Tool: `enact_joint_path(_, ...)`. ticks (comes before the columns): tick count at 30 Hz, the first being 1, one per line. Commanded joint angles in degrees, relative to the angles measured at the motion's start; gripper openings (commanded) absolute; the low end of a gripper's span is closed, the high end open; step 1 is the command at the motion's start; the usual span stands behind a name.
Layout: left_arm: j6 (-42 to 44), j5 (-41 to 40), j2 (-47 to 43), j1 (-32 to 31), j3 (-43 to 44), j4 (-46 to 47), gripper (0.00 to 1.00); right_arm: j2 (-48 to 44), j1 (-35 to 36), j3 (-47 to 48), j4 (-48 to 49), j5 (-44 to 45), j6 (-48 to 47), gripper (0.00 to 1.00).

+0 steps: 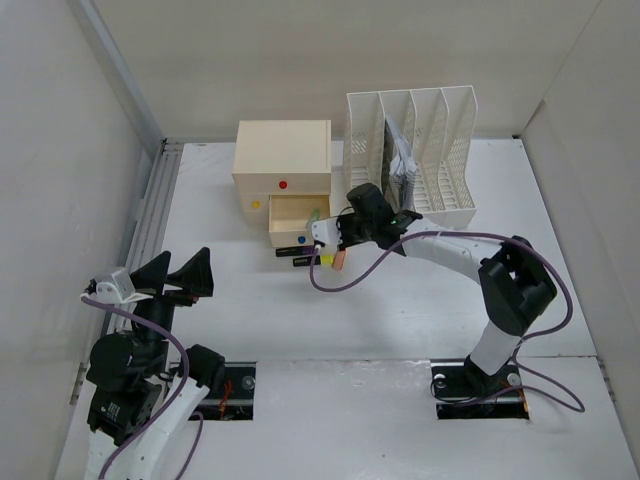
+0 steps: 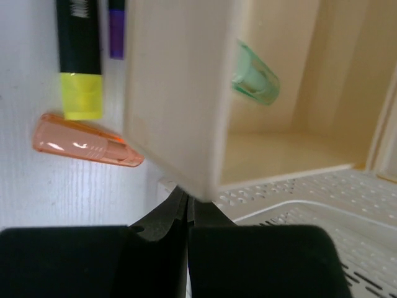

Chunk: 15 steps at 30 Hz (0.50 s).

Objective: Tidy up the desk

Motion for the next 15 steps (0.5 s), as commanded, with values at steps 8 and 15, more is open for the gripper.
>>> enact_joint_path(8,0.2,0.5,-0.2,-0.3,0.1,3.0,0.99,2.6,1.0,2.7,-9.9,-8.7,-15.8,0.00)
enact_joint_path(15,0.8,0.5,-0.2,-0.3,0.1,3.0,0.99,4.3,2.1,0.3,-2.4,-3.0,-16.4,0.00)
